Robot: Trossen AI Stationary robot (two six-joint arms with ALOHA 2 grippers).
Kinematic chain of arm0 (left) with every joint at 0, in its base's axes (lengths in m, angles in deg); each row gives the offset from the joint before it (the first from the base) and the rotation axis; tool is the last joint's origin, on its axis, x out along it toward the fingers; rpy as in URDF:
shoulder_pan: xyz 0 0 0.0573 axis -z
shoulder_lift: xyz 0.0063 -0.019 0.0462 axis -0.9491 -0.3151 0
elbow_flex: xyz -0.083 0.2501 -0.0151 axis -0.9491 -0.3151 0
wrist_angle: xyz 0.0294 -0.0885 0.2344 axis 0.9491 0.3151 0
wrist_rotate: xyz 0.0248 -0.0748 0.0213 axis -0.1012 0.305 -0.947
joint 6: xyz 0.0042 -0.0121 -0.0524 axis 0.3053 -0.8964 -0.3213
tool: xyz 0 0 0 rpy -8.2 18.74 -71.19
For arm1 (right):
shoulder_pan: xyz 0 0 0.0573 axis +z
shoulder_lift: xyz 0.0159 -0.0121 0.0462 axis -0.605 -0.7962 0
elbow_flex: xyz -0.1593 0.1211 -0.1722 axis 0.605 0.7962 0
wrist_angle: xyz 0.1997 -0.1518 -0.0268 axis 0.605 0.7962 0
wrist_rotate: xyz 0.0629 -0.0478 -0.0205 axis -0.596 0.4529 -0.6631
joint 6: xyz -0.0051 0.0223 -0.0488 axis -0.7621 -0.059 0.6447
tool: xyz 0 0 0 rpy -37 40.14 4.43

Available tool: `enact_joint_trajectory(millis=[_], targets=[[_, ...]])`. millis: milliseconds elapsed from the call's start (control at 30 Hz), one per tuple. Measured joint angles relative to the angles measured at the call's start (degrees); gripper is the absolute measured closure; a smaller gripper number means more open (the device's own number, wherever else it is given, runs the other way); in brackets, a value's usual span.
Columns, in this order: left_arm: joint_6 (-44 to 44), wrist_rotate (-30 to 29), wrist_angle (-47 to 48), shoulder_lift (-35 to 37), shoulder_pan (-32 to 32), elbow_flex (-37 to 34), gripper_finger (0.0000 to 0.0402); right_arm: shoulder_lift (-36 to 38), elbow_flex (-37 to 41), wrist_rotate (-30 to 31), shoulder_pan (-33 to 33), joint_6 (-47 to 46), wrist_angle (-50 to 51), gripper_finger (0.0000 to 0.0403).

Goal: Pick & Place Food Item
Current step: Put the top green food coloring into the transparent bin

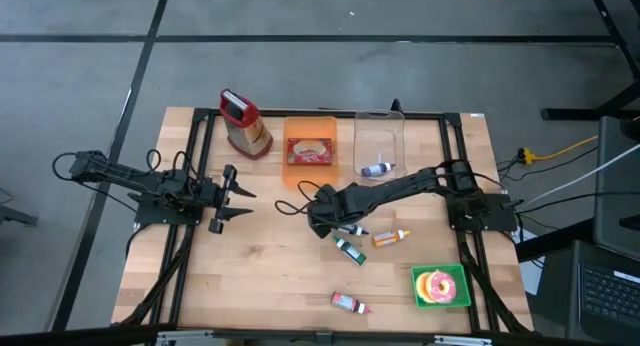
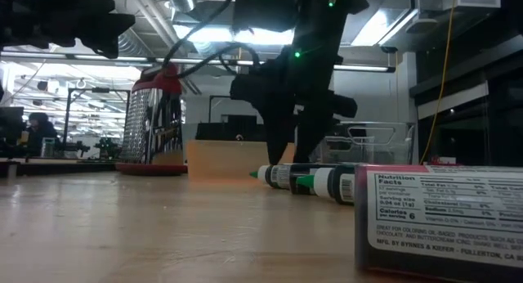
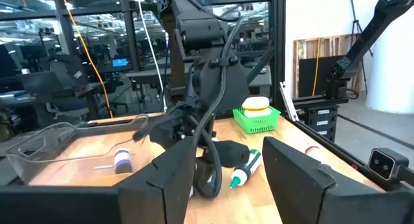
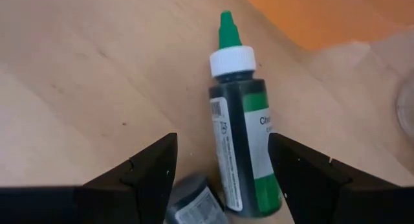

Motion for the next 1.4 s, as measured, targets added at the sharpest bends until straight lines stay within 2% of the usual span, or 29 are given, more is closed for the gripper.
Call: enact_joint_trajectory(millis=[533,633,900,1200,1300,1400], targets=[[-0.45,0.94,0.56,0.00,0.00,0.00,0.0224,-3.95,0.02,-1.55,-0.59,-0.85,-0.53,0.0165],[0.04,0.92,0.62,-0.02,0.00,0.00,0.0224,-3.93,0.00,-1.49,-0.61,-1.11,-0.88,0.0193],[-0.37,0.90,0.62,0.00,0.00,0.00,0.0224,-3.73,-0.02,-1.99,-0.58,-1.18,-2.13,0.0319],[-0.04,0.87,0.62,0.00,0.00,0.00,0.0224,-3.34,0.00,-3.10,0.35,0.96,-11.13,0.0308],[0.02,0.87,0.63,0.00,-0.13,0.00,0.0224,-1.64,0.02,-0.19,0.79,1.12,-11.55,0.0302],[0.00,0.89,0.64,0.00,-0.13,0.00,0.0224,0.79,0.02,3.28,1.20,1.25,-11.64,0.0314]])
